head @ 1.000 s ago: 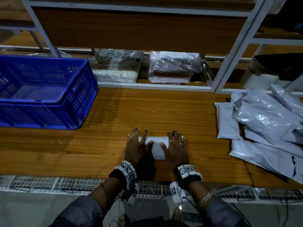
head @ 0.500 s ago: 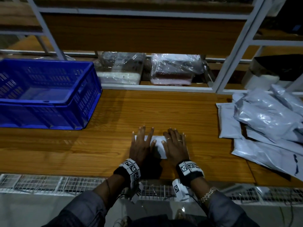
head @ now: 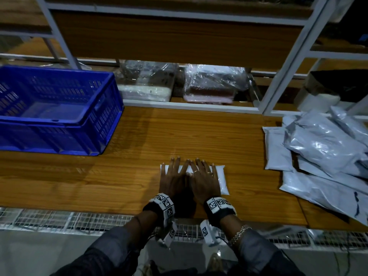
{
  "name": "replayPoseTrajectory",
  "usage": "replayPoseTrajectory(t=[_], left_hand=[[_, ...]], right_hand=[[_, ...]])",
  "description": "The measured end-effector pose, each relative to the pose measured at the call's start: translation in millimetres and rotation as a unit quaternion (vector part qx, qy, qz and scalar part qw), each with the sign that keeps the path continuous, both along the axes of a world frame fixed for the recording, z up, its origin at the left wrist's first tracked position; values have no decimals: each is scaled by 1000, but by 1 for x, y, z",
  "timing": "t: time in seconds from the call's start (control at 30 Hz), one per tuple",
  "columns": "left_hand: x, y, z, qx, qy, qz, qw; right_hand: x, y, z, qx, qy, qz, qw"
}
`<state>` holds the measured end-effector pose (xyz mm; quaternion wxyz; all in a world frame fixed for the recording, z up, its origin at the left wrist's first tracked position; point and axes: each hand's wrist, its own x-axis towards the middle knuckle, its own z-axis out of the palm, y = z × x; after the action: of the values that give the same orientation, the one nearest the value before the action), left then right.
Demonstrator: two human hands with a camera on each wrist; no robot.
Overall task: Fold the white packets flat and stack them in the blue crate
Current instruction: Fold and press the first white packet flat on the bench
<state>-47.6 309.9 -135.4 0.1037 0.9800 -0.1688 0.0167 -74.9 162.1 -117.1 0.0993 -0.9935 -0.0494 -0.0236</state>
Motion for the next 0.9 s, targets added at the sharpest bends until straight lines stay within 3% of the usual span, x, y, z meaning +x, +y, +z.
replayPoseTrajectory(t=[0.1,0.3,0.43,0.73,0.9], left_hand=[[5,3,3,-12,13,-16,1000],[13,12,2,-80,-35,38,995],[10,10,-3,-118,-19,52,991],[18,9,-12,-120,-40,39,991],[19,4,1,-61,-51,16,997]], right_hand=[[4,-5,1,12,20,-4,1000],[7,-17,2,50,28,-85,995],[3,-24,4,51,38,-119,991],[3,-23,4,58,59,-122,989],[5,-24,8,43,41,-70,996]])
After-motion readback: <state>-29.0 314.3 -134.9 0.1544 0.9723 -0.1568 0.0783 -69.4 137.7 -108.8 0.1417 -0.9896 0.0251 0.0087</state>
